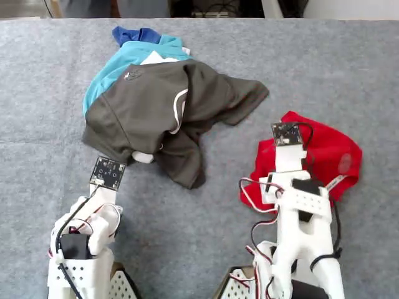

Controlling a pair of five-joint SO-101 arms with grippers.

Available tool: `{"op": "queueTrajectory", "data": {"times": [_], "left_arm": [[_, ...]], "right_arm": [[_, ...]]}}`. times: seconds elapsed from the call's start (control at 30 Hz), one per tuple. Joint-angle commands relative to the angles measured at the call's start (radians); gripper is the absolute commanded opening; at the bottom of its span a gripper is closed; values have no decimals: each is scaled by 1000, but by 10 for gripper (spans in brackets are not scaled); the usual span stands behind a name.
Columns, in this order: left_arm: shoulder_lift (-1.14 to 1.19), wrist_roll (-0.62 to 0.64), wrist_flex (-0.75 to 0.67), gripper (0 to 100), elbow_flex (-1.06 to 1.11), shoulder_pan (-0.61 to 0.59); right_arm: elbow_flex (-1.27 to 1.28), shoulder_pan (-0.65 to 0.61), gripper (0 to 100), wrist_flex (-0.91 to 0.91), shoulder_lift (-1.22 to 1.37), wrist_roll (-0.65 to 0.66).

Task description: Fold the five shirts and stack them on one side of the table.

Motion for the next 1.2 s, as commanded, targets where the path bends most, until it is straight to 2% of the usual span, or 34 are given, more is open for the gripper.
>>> {"op": "queueTrajectory", "data": {"times": [0.0, 0.17, 0.47, 0.57, 0.67, 0.8, 0.97, 1.07, 1.17], "left_arm": [[-8, -5, 6, 30, 13, 12], [-8, -5, 6, 30, 13, 12], [-9, -8, 5, 32, 1, 15], [-9, -11, 0, 33, -139, 7], [0, -12, -21, 33, -386, 1], [40, -12, -215, 33, -567, -39], [331, -6, -321, 34, -696, -35], [601, -3, -307, 34, -903, -13], [885, -3, -215, 34, -1141, 18]], "right_arm": [[21, 29, 14, -25, 4, 6], [25, 75, 14, -26, 4, 3], [27, 74, 15, -28, 4, 3], [27, 74, 15, -28, 4, 2], [27, 72, 15, -28, 4, 2], [27, 72, 15, -28, 4, 2], [27, 74, 15, -29, 4, 3], [27, 74, 15, -29, 4, 5], [28, 74, 15, -29, 4, 6]]}}
